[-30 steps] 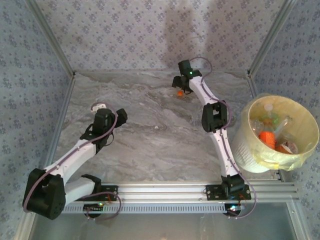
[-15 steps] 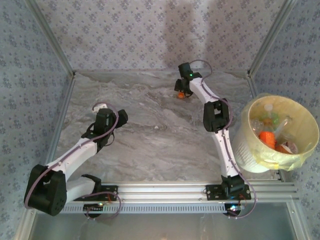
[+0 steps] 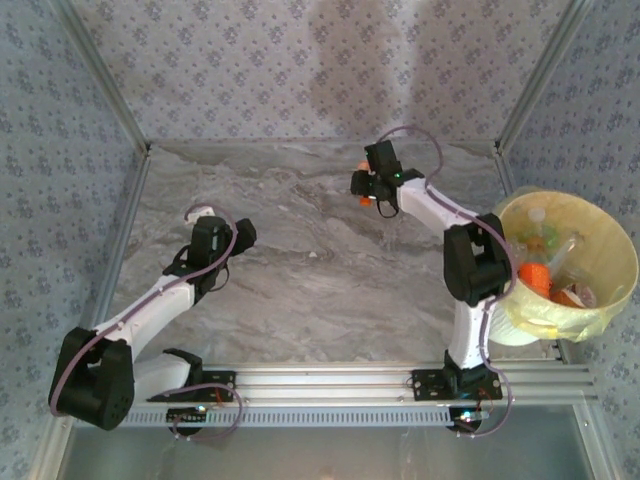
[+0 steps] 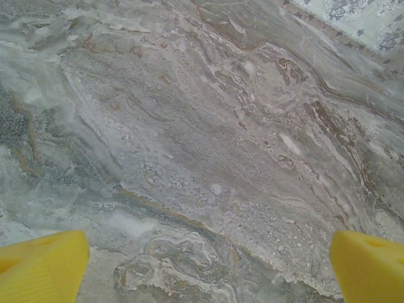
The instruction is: Put the plastic bottles in the bin
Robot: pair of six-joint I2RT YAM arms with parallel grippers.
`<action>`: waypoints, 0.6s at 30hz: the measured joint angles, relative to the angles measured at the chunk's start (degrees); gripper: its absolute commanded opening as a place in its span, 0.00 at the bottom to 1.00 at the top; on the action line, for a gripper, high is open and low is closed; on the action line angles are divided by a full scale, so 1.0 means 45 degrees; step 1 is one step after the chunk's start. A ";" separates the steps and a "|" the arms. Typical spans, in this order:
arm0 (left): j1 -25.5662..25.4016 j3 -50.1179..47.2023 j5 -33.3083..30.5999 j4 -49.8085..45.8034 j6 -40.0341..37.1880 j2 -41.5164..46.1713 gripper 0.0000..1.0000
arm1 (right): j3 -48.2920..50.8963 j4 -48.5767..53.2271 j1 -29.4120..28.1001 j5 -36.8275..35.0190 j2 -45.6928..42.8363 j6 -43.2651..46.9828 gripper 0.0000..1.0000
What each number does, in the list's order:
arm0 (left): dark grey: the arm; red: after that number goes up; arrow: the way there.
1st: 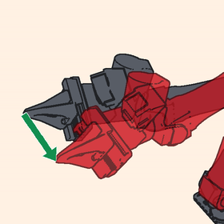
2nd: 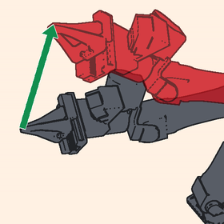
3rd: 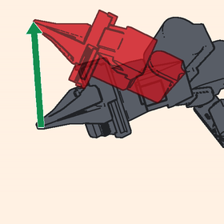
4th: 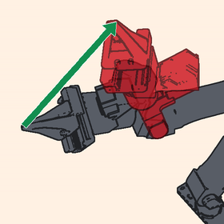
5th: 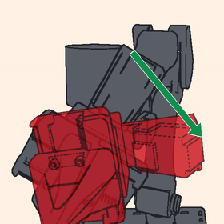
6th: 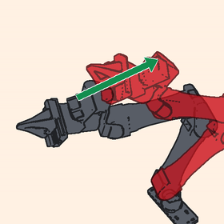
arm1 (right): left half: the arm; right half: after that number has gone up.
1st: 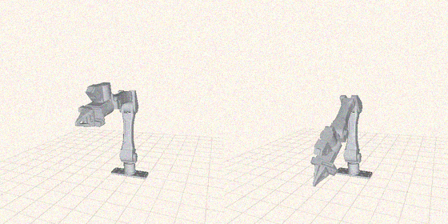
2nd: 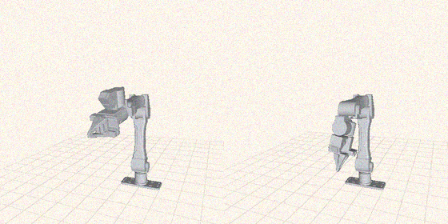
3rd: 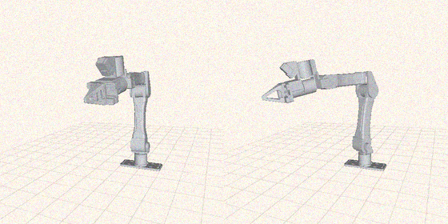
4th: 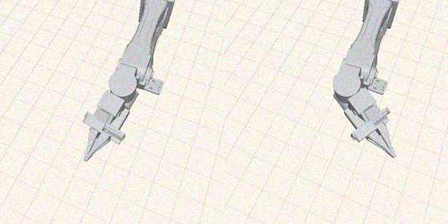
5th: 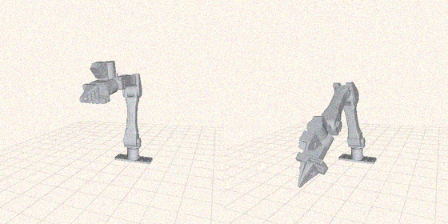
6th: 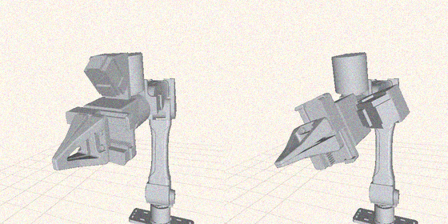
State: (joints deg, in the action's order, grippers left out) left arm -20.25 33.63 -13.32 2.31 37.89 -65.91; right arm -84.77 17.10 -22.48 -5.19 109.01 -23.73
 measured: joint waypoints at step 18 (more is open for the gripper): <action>-0.0097 0.0457 0.1564 0.0675 0.0903 -0.0291 0.98 | 0.3016 -0.1243 -0.1015 -0.1370 -0.7257 0.1200 0.41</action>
State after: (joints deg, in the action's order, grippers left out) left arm -20.69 35.68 -6.28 5.34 41.95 -67.22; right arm -71.20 11.51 -27.05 -11.35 76.36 -18.33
